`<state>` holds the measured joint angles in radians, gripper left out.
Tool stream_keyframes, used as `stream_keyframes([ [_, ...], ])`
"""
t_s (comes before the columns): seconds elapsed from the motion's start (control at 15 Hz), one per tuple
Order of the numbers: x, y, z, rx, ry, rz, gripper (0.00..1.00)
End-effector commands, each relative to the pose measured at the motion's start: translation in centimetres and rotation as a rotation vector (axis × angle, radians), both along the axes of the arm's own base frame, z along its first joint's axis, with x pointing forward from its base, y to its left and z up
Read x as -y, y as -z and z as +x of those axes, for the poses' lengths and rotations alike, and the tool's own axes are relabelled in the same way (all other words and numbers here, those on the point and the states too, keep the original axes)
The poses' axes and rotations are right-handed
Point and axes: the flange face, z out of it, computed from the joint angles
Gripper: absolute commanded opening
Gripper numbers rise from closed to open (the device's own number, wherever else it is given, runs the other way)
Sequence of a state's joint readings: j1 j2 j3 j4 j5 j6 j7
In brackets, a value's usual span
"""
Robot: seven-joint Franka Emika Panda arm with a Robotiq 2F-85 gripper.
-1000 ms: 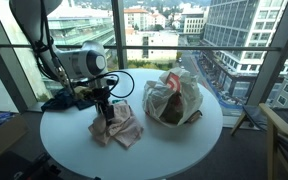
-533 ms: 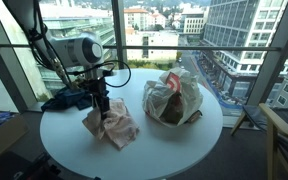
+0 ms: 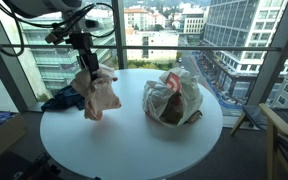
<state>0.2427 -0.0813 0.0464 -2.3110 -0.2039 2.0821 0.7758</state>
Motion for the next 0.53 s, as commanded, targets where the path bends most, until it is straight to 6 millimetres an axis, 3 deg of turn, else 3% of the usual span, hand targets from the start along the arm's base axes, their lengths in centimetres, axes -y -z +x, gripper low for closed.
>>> stream_keyframes([
  [0.0, -0.2, -8.7, -2.9, 0.133, 0.024, -0.005, 0.29],
  [0.2, -0.9, -14.4, -5.2, 0.245, 0.024, -0.006, 0.29],
  [0.47, -1.6, -20.0, -7.8, 0.350, 0.026, -0.010, 0.29],
])
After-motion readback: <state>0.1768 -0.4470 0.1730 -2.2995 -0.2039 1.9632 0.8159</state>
